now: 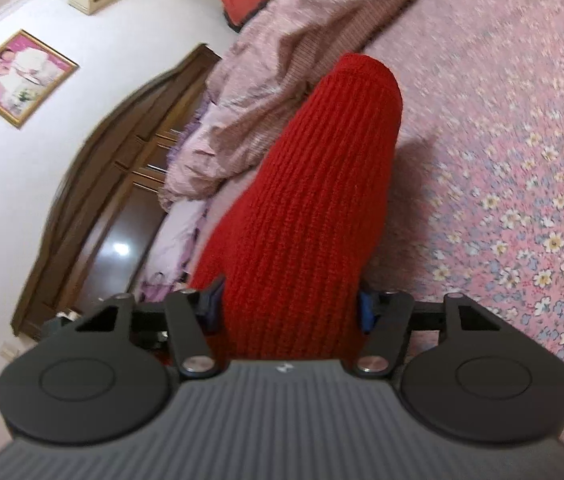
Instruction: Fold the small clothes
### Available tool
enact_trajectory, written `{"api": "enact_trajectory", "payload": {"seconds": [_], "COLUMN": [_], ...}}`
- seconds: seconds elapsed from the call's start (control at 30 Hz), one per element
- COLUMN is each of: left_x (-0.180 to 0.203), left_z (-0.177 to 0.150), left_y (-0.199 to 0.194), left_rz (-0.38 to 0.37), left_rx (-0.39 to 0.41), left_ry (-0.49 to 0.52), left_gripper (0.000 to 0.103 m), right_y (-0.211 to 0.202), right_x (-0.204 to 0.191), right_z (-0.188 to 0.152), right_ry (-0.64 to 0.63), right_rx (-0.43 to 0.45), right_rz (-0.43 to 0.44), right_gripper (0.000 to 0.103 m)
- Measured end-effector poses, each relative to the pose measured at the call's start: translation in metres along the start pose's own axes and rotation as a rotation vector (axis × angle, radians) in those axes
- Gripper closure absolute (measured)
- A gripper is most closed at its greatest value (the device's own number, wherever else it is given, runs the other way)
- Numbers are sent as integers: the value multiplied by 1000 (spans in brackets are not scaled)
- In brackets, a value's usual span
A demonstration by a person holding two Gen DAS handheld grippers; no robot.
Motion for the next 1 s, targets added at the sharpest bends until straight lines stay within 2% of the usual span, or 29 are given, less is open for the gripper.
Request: {"api": "enact_trajectory", "payload": {"seconds": [0.2, 0.47, 0.57, 0.77, 0.93, 1.0], "left_x": [24, 72, 88, 95, 79, 70], "left_z": [-22, -71, -96, -138, -152, -152], "left_y": [-14, -15, -14, -12, -10, -13], "left_rz": [-63, -120, -119, 4, 122, 143], "left_rx": [-8, -62, -89, -85, -75, -63], "left_ry": [1, 64, 99, 241, 291, 294], "left_gripper": [21, 21, 21, 21, 20, 20], "right_y": [-30, -97, -120, -149, -144, -138], "right_x": [-16, -19, -19, 0, 22, 28], "right_z": [6, 3, 1, -20, -38, -38], "right_ry": [3, 7, -9, -20, -104, -107], "right_rx": [29, 55, 41, -46, -142, -134], "right_rz": [22, -26, -48, -103, -219, -219], "right_gripper": [42, 42, 42, 42, 41, 40]}}
Point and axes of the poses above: each gripper's, at about its wrist camera, not at the fingertips, and y roughly the way its jaws point, x to its right, z to its top, the point moved 8 cm from there along y, roughly the way its jaws point, and after that the axes turned 14 degrees about z, right-handed, at the moved point
